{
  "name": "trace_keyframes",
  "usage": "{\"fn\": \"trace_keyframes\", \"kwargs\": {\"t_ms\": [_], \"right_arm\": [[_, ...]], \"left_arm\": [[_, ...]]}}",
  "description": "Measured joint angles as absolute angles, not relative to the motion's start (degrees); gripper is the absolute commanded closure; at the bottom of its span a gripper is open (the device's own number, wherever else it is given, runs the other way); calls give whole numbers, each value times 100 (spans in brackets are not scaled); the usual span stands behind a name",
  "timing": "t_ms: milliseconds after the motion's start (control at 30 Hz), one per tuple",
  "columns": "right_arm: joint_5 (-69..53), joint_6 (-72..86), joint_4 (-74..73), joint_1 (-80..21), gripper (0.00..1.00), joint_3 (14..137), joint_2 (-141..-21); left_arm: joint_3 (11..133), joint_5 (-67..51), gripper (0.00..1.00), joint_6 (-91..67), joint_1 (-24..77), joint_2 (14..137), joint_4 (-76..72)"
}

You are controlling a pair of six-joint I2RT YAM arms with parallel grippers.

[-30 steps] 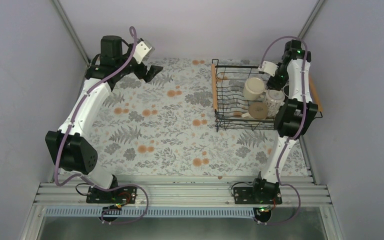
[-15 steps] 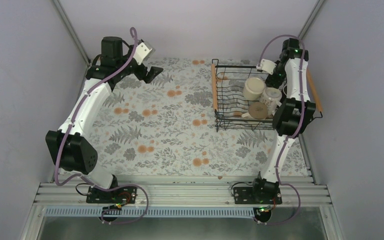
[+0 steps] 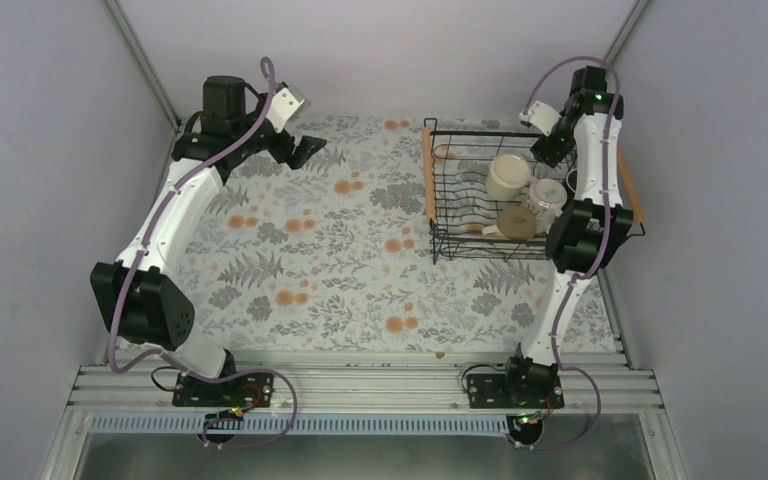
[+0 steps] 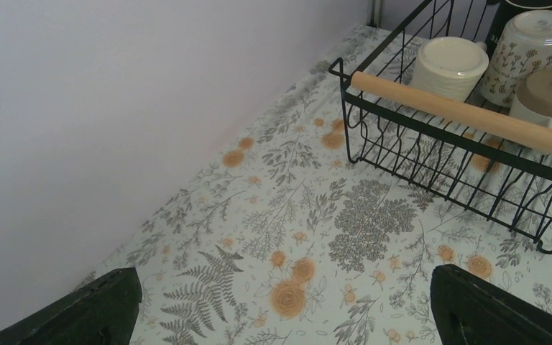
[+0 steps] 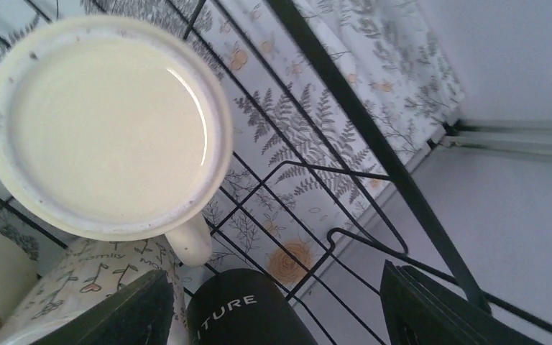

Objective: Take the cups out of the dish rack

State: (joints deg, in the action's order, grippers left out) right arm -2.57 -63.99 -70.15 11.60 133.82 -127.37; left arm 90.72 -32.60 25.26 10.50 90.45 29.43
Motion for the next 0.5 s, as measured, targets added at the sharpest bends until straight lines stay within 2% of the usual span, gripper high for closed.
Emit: {"fn": "trace_keyframes", "kwargs": {"t_ms": [67,200,333,500], "right_arm": [[-305,-6088,-7030,1173,25,13428,-12608],[-537,-5586,-7144,1278,26,12564,-11751],[-766,-5352,-7271,1675,27,11520,-10676],[-799,-5242,-7295,2296,29,10864,-10204]], "left_arm": [[9015,-3232,0,2536,1050,8991,2947],[8965,-3183,0,2628,1050,8812,3009],[8965,-3190,0,2731,1050,8661,3063],[8875,-3192,0,2853,1050,8613,3083]]}}
